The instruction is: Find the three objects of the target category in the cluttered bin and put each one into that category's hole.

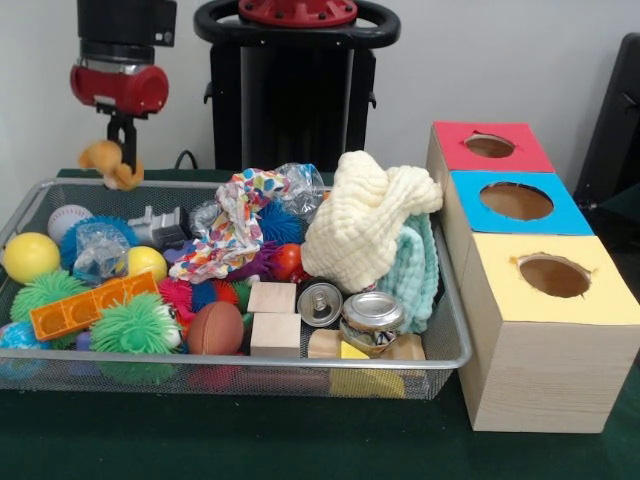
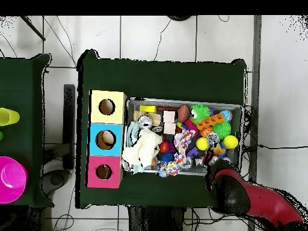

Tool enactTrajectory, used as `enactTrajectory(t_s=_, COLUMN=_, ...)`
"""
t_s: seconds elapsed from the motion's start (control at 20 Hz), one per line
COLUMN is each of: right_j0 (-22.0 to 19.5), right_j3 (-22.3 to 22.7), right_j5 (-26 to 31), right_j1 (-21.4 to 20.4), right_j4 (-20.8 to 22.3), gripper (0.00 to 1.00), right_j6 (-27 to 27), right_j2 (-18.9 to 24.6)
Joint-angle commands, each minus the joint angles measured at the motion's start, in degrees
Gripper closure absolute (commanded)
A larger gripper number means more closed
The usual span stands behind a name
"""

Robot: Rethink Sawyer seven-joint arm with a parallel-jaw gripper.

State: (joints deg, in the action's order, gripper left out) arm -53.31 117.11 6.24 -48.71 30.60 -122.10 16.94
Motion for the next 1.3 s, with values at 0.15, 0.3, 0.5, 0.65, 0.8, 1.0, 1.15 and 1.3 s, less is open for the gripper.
enactTrajectory(t_s=0.15, right_j0=6.3, right_j3=6.93, right_j5=5.59, right_j1=-8.71, right_j4=-5.44, gripper=1.0, right_j6=-2.64, right_j2=8.44)
enactTrajectory(t_s=0.3, right_j0=9.94, right_j3=7.13, right_j5=4.91, right_j1=-11.06, right_j4=-6.33, gripper=1.0, right_j6=-3.83, right_j2=7.2)
enactTrajectory(t_s=0.5, right_j0=14.83, right_j3=7.99, right_j5=6.63, right_j1=-13.66, right_j4=-9.35, gripper=1.0, right_j6=-5.74, right_j2=4.89)
enactTrajectory(t_s=0.65, right_j0=19.79, right_j3=8.42, right_j5=7.64, right_j1=-16.42, right_j4=-10.91, gripper=1.0, right_j6=-7.18, right_j2=1.58)
enactTrajectory(t_s=0.8, right_j0=24.91, right_j3=8.02, right_j5=9.69, right_j1=-18.24, right_j4=-12.92, gripper=1.0, right_j6=-8.67, right_j2=-1.37)
enactTrajectory(t_s=1.0, right_j0=32.37, right_j3=6.38, right_j5=11.69, right_j1=-18.7, right_j4=-14.68, gripper=1.0, right_j6=-11.68, right_j2=-6.03)
enactTrajectory(t_s=1.15, right_j0=37.66, right_j3=5.56, right_j5=11.54, right_j1=-17.83, right_j4=-15.88, gripper=1.0, right_j6=-13.94, right_j2=-9.75)
enactTrajectory(t_s=1.3, right_j0=44.02, right_j3=4.89, right_j5=9.16, right_j1=-15.51, right_j4=-17.1, gripper=1.0, right_j6=-16.68, right_j2=-14.49)
